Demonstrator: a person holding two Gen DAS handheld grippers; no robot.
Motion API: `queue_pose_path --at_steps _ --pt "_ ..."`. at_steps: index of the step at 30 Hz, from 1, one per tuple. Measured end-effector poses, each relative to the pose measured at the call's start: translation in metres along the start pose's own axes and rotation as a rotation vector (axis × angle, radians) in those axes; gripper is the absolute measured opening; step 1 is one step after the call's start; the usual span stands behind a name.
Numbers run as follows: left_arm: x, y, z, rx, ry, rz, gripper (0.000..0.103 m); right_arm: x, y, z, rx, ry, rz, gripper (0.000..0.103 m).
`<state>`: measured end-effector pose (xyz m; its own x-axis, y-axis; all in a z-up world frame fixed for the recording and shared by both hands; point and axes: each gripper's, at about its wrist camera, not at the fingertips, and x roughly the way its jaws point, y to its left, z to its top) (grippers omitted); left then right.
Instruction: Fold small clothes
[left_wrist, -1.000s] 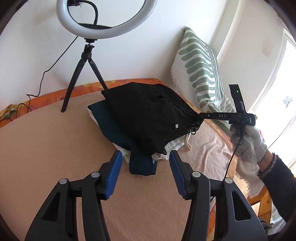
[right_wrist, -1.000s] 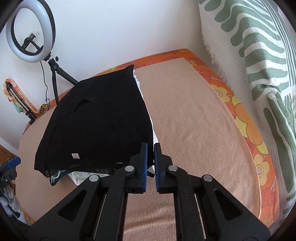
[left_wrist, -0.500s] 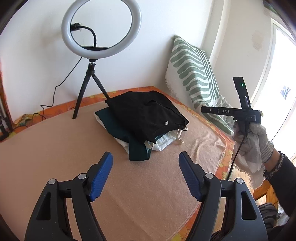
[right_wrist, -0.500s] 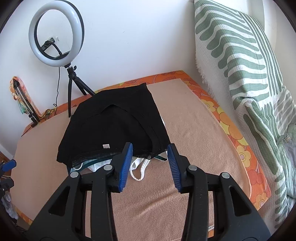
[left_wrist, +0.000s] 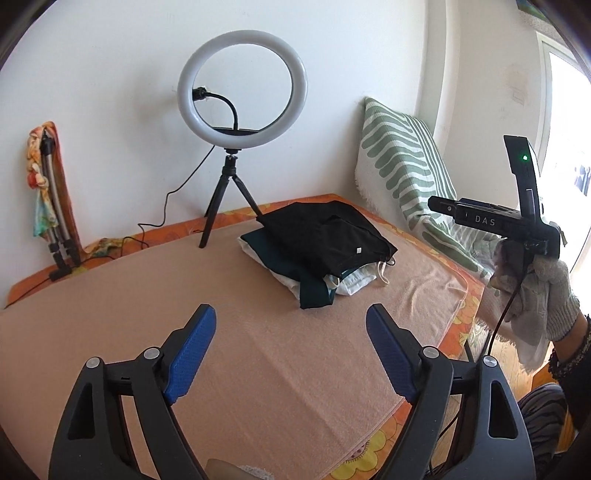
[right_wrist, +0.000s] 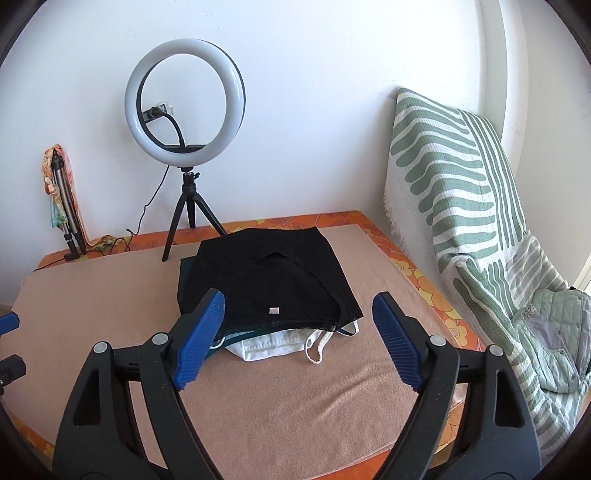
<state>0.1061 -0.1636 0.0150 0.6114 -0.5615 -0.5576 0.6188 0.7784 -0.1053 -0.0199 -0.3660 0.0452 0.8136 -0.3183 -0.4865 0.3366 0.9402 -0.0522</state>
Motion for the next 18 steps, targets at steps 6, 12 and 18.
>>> queue_pose_path --at_steps 6,12,18 --pt "-0.013 0.006 -0.008 -0.026 -0.026 0.029 0.090 -0.004 0.022 -0.010 0.022 -0.026 0.011 0.087" --pt "-0.017 0.001 -0.010 0.008 -0.046 0.071 0.097 -0.006 0.024 -0.018 0.081 -0.075 -0.008 0.102" --pt "-0.016 -0.004 -0.021 0.044 -0.053 0.142 0.103 -0.006 0.022 -0.026 0.106 -0.108 -0.039 0.103"
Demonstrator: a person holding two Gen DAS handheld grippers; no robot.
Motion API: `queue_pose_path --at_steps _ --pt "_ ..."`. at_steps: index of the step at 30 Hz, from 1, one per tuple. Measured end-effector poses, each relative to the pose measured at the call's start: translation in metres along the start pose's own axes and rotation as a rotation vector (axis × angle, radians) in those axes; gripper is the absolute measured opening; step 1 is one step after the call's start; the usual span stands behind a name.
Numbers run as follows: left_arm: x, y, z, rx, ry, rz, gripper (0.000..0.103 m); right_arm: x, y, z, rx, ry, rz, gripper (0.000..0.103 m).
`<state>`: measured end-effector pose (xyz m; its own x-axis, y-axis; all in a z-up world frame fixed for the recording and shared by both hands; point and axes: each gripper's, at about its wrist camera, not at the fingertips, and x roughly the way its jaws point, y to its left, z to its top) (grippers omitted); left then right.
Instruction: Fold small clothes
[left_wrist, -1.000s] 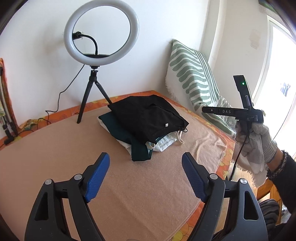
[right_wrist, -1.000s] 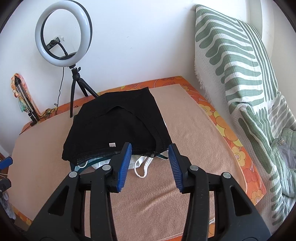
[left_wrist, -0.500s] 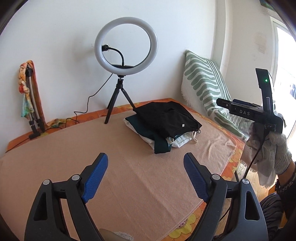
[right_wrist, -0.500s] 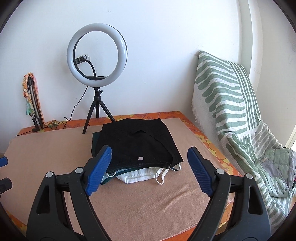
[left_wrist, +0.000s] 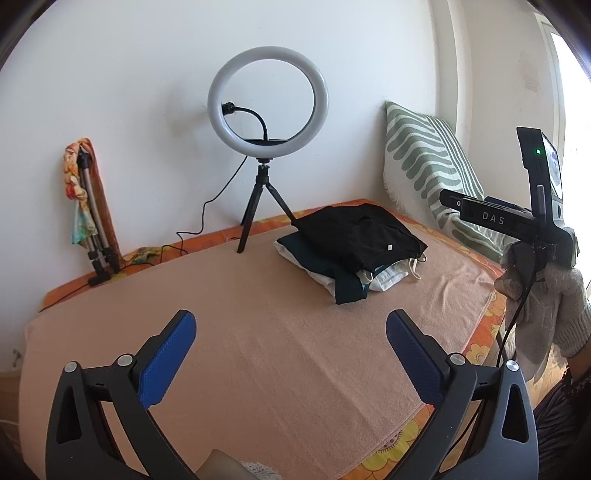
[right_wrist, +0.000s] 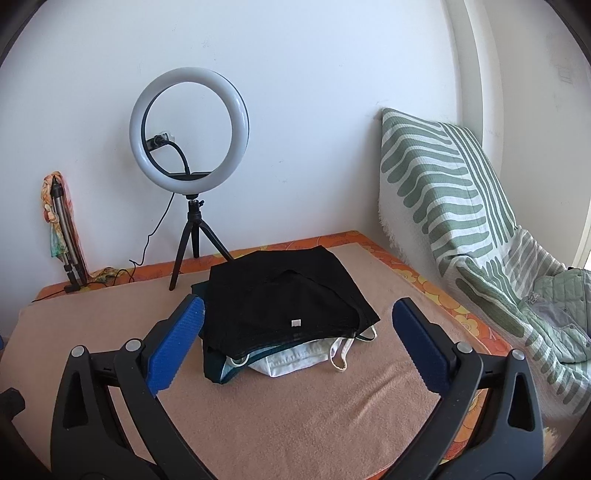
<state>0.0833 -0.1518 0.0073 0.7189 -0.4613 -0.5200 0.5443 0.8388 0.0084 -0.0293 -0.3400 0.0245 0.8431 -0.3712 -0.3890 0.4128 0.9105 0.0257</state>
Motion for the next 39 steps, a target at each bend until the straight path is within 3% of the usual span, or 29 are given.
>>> queue_pose_path --at_steps 6,13,39 --pt "0.006 -0.006 -0.007 0.004 0.030 0.000 0.103 0.001 -0.005 -0.005 0.025 -0.022 -0.017 0.103" --pt "0.005 0.000 -0.009 -0.044 0.042 -0.020 0.103 0.014 -0.003 -0.016 0.024 0.021 -0.015 0.103" --pt "0.000 -0.002 -0.015 -0.007 0.060 0.004 0.103 0.014 0.003 -0.022 0.021 0.037 0.001 0.103"
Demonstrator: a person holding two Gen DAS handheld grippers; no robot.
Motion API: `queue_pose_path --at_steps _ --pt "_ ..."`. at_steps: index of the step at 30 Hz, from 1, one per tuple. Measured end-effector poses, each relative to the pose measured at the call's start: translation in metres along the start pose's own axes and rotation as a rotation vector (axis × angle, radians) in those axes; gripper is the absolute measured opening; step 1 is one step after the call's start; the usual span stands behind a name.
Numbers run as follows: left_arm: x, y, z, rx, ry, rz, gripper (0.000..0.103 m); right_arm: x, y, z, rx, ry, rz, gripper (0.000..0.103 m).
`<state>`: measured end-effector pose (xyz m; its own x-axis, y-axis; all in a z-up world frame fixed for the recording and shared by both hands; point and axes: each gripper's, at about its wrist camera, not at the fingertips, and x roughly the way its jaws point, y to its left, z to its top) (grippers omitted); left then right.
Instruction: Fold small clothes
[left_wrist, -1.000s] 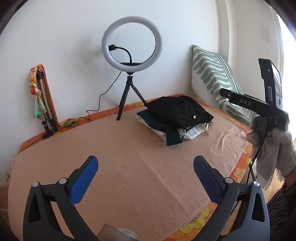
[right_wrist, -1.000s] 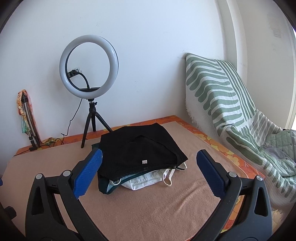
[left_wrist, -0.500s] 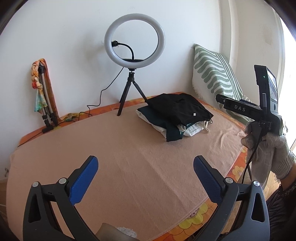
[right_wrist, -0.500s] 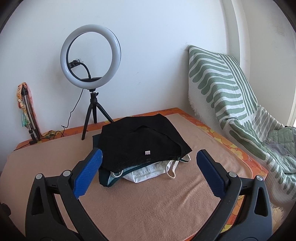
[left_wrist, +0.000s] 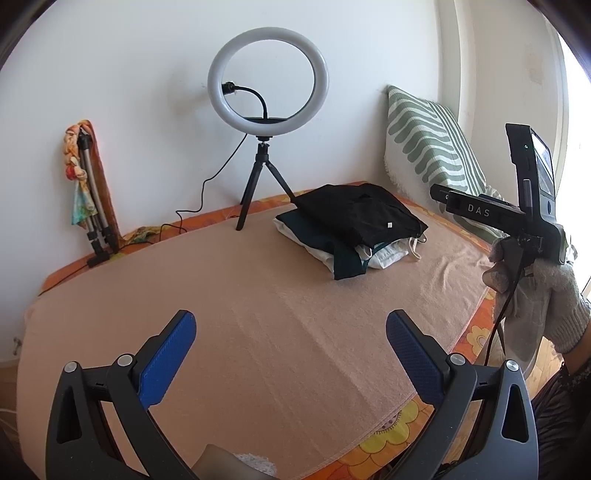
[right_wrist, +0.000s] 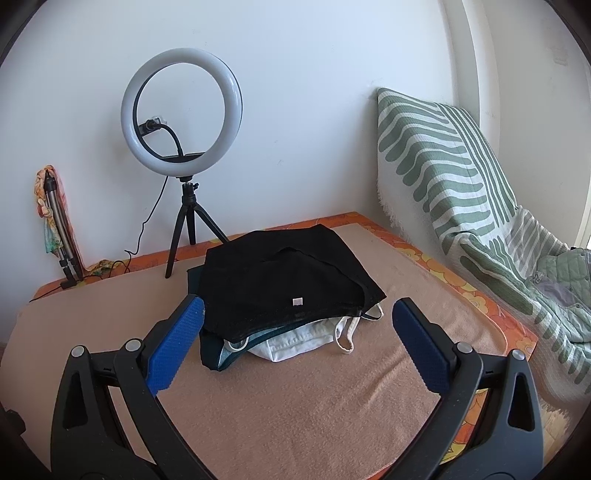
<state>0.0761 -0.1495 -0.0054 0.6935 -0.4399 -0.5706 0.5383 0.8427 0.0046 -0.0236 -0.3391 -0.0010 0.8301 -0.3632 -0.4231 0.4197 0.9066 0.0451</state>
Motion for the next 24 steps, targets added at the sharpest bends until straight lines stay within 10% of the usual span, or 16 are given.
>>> queue_pose_path --at_steps 24 --pt "-0.0057 -0.0037 0.0001 0.024 -0.013 0.019 0.103 0.0013 0.0029 -0.0015 0.004 0.011 0.015 0.103"
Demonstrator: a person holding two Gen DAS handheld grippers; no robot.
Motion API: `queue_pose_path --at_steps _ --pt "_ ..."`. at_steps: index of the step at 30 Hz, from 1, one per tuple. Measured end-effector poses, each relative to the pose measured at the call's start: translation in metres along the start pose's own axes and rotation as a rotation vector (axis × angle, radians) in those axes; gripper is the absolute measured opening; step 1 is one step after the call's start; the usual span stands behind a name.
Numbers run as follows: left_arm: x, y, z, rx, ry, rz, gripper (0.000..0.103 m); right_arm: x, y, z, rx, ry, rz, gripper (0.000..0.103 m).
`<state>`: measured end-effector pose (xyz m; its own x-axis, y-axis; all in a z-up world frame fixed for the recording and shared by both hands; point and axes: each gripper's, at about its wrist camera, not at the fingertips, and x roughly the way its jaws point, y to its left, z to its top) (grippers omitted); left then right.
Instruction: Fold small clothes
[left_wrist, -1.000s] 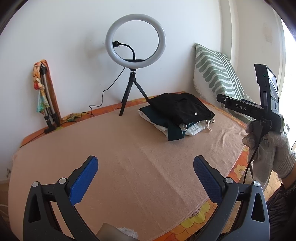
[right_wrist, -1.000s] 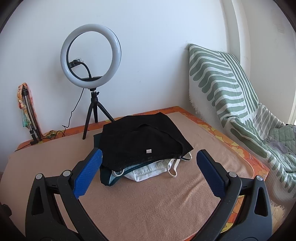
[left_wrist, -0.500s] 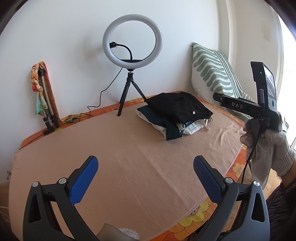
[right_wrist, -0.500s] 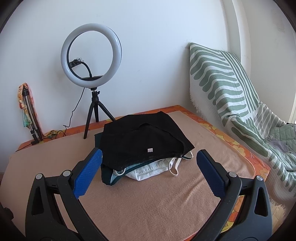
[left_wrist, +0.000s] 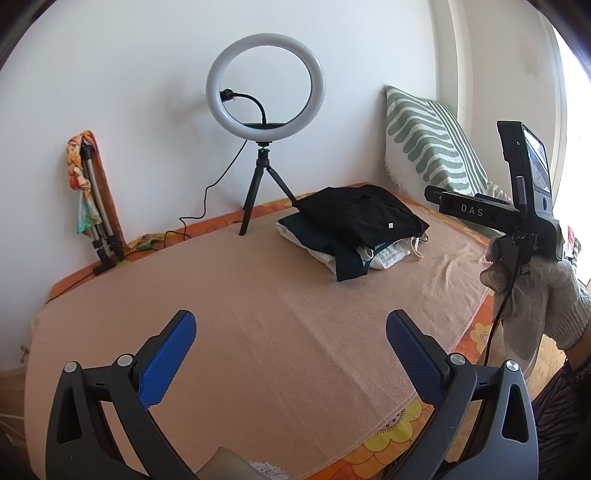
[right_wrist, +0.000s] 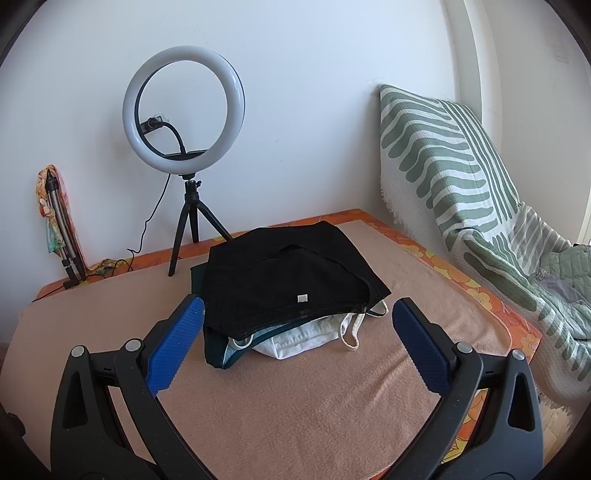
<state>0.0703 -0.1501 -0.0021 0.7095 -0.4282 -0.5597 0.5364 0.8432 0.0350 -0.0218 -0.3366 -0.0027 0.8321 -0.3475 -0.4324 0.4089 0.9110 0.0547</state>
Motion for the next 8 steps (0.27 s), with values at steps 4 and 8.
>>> queue_pose_path --at_steps 4,8 --pt "-0.0011 0.0007 -0.0004 -0.008 0.000 -0.005 0.102 0.0001 0.0021 -0.0007 -0.006 -0.001 -0.002 0.103" --pt "-0.0024 0.0006 -0.0006 -0.012 -0.002 -0.016 0.103 0.0018 0.0019 -0.0001 0.000 0.002 0.001 0.103"
